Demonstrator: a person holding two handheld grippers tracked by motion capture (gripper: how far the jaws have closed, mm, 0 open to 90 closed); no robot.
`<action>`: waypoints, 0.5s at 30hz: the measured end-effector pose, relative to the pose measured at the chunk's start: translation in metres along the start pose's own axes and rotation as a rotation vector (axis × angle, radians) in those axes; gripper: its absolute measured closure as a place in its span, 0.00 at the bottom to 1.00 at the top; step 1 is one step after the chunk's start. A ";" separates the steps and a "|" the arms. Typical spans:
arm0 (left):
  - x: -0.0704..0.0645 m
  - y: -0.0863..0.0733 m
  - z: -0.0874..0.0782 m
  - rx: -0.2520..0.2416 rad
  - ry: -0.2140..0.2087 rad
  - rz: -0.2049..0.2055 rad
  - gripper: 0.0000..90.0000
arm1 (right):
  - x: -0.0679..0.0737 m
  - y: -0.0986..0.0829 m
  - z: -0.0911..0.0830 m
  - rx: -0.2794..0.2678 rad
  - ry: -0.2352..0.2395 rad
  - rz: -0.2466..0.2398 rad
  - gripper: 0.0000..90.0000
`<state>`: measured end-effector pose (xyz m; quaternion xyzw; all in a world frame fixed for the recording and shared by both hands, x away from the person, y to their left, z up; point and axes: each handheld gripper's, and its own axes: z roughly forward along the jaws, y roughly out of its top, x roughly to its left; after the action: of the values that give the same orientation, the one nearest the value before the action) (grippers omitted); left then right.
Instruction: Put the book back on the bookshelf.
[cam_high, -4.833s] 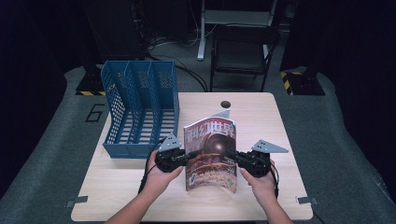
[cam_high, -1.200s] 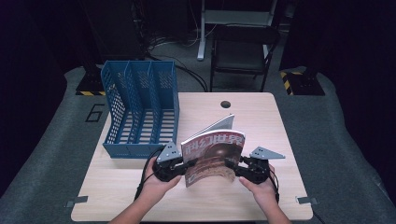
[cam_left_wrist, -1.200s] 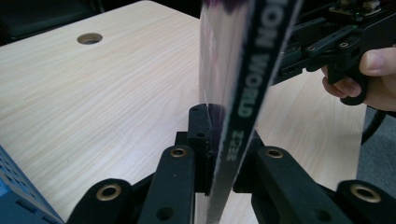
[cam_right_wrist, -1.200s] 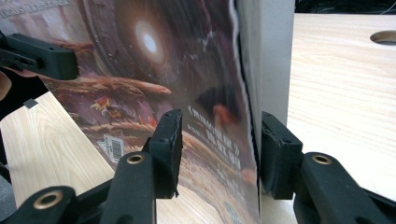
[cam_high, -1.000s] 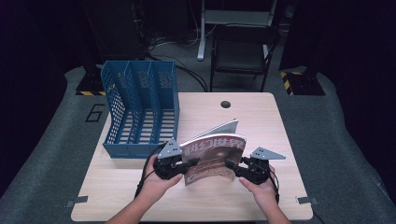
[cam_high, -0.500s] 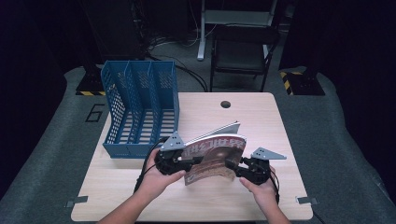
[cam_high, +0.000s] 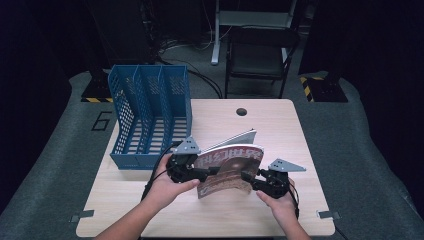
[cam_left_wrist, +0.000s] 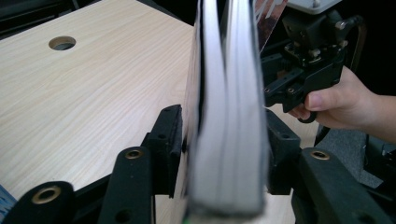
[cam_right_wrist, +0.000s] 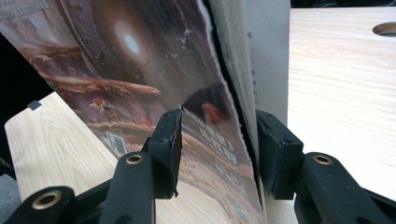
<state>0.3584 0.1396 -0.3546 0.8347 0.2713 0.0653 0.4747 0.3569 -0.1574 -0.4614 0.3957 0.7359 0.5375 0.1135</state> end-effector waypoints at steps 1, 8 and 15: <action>0.000 0.000 0.000 0.000 0.000 0.000 0.60 | 0.000 0.000 0.000 0.000 0.002 0.000 0.60; 0.001 0.008 -0.005 0.011 -0.011 -0.022 0.57 | 0.001 -0.001 0.000 0.000 0.000 -0.006 0.61; 0.000 0.016 -0.006 0.041 0.005 0.003 0.52 | 0.000 -0.002 0.000 0.008 -0.004 -0.008 0.61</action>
<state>0.3625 0.1376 -0.3385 0.8445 0.2727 0.0622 0.4568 0.3564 -0.1576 -0.4637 0.3942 0.7395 0.5333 0.1157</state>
